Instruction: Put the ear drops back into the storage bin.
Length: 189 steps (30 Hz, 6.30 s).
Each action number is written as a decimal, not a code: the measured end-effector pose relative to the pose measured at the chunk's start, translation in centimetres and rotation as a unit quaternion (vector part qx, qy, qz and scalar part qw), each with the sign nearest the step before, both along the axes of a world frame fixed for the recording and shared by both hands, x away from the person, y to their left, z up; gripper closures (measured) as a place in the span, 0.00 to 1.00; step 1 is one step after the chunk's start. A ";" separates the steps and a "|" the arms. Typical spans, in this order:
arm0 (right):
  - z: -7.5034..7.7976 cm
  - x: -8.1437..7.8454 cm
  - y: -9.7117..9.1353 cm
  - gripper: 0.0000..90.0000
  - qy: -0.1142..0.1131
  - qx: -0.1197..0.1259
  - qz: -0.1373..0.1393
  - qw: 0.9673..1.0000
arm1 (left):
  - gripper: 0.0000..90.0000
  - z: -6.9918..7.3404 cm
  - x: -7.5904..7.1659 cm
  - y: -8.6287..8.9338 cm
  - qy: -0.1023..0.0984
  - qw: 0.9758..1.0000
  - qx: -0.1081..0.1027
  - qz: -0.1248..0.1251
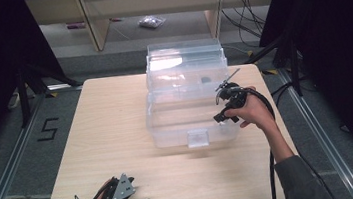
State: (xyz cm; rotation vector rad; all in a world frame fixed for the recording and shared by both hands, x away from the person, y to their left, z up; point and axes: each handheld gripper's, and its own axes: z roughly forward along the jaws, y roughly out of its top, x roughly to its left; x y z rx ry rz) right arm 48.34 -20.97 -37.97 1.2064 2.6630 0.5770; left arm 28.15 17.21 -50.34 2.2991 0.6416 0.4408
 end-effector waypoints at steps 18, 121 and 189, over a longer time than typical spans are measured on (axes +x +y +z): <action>0.6 -2.7 0.3 0.29 -0.024 0.013 0.021 0.999 | 0.17 -0.1 0.0 -0.1 -0.001 1.000 -0.003 0.002; -6.1 -12.9 -0.9 0.21 -0.095 0.093 0.067 0.989 | 0.17 0.1 -0.1 0.0 -0.004 1.000 -0.010 0.000; -11.2 -17.9 -3.8 0.19 -0.078 0.095 0.045 0.991 | 0.17 0.0 -0.2 -0.1 -0.001 1.000 -0.010 0.006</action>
